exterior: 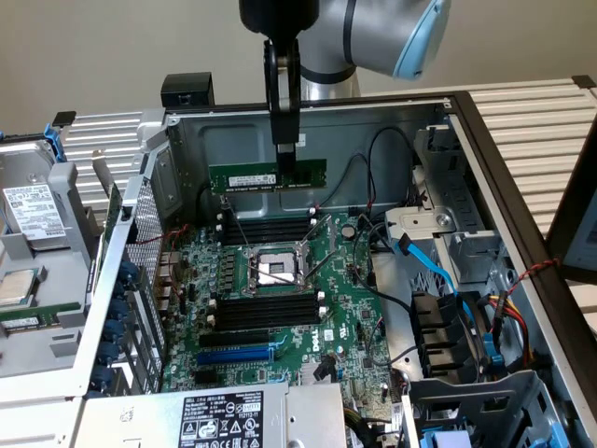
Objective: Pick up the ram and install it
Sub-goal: 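Insert the ram into the slot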
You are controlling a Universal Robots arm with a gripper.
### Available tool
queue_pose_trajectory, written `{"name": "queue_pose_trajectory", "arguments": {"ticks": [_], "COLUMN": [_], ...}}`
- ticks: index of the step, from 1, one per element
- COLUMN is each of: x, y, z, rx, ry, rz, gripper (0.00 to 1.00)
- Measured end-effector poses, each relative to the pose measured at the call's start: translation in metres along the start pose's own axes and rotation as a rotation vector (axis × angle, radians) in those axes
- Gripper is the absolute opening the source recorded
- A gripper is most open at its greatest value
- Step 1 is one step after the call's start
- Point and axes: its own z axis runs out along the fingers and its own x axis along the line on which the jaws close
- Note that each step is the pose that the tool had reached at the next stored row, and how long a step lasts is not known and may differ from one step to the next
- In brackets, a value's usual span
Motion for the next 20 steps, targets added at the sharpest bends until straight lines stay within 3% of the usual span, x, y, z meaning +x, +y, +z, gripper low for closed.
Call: {"name": "queue_pose_trajectory", "arguments": {"ticks": [4,9,20], "x": [0.003,0.012,0.011], "y": [0.0071,0.0068,0.0059], "z": [0.019,0.0255,0.0455], "rx": [-0.0005,-0.0008,-0.0014], "ry": [0.0021,0.0019,0.0022], "rz": [0.009,0.017,0.026], "gripper": [0.12,0.12,0.12]}}
